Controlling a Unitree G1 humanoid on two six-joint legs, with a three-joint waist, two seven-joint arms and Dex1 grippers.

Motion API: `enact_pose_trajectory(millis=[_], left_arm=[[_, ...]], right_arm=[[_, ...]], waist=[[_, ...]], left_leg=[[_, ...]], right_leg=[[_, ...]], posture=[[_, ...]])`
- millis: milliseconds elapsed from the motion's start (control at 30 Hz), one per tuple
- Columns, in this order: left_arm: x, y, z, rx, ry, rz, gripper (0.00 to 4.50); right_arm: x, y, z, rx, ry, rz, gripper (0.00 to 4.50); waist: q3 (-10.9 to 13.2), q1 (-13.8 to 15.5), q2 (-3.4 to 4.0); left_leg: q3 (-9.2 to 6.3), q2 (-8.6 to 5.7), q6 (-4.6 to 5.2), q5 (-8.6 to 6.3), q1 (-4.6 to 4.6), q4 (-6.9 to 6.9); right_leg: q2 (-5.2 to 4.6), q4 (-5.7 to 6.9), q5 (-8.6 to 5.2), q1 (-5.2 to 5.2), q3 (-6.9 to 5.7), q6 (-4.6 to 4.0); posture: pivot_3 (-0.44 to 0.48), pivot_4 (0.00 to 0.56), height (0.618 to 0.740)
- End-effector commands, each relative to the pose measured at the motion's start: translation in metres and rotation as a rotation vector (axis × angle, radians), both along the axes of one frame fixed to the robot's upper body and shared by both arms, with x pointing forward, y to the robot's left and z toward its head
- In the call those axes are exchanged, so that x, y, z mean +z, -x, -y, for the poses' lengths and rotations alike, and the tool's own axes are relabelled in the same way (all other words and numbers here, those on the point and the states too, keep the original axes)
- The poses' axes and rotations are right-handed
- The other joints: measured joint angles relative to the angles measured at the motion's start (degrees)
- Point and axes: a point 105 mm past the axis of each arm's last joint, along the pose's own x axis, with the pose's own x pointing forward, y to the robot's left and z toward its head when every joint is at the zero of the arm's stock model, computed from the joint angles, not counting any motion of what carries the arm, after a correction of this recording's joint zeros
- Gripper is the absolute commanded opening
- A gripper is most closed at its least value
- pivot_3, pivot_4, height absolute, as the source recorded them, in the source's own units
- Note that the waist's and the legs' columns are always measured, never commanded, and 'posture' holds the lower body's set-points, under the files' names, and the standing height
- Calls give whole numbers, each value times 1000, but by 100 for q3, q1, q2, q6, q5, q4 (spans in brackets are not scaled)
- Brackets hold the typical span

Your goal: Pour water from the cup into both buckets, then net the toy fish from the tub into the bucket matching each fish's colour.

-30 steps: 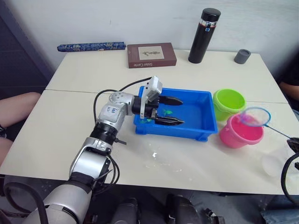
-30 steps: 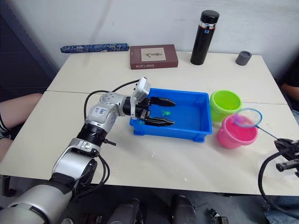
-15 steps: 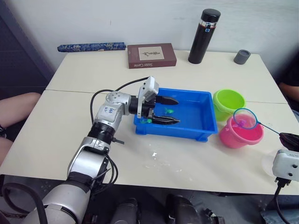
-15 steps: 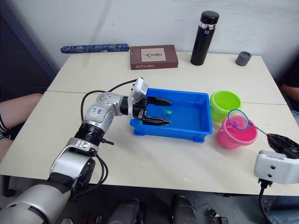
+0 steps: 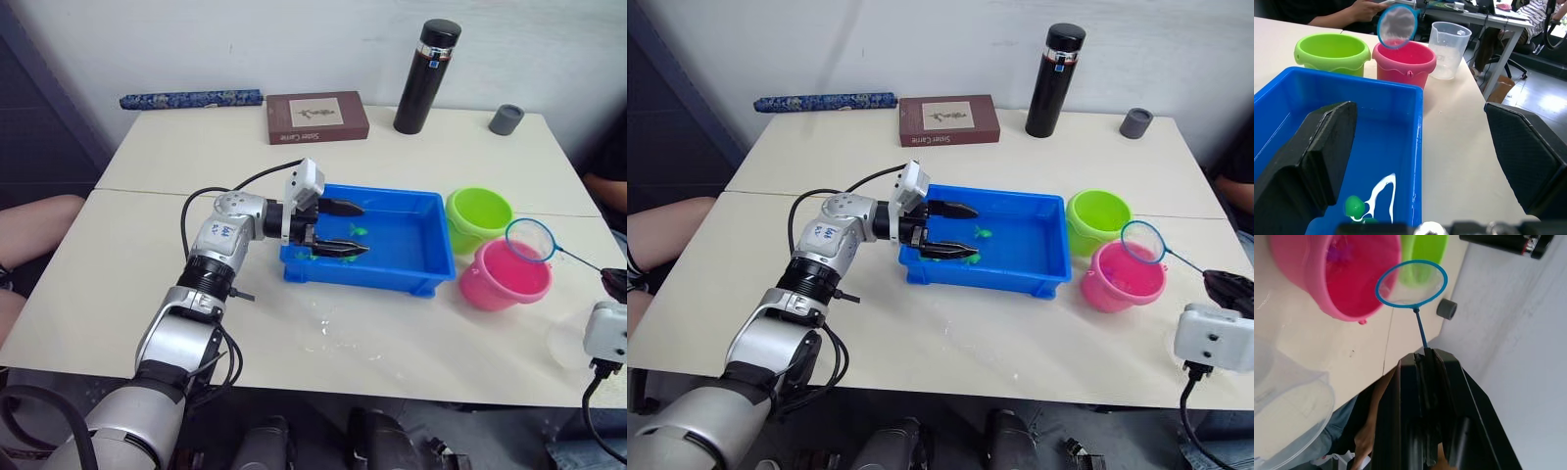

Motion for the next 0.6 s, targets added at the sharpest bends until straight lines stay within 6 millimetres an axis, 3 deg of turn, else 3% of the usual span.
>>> enact_pose_trajectory(millis=[33,100,200,367,600], left_arm=[[9,-4,-6,20,-16,53,4473],[3,-10,-18,62,-53,56,4473],[-5,-12,-29,84,-113,79,4473],[-11,-15,-50,173,-162,111,4473],[-8,-4,-72,251,-157,103,4473]], right_arm=[[18,-6,-10,-2,-247,108,0],[30,-18,-31,70,-497,146,0],[31,-31,-52,120,-630,83,0],[-2,-58,-72,126,-733,-106,0],[-31,-85,-96,30,-1300,-330,0]], waist=[[-3,-8,6],[-2,-39,5],[-4,-54,9],[-4,-10,8],[-1,-26,4]], left_leg=[[2,0,0,0,0,1],[4,-3,0,0,1,4],[5,3,0,0,9,6],[0,1,-1,-1,0,6],[-20,-2,2,-2,-19,20]], right_leg=[[0,2,0,-1,-2,0],[-3,7,0,-1,0,0],[-2,17,-1,-2,3,-4],[-4,20,-6,-7,-3,-14],[-14,21,-4,-11,-5,-11]], posture=[[0,150,740],[0,150,740],[0,150,740],[0,150,740],[0,150,740]])
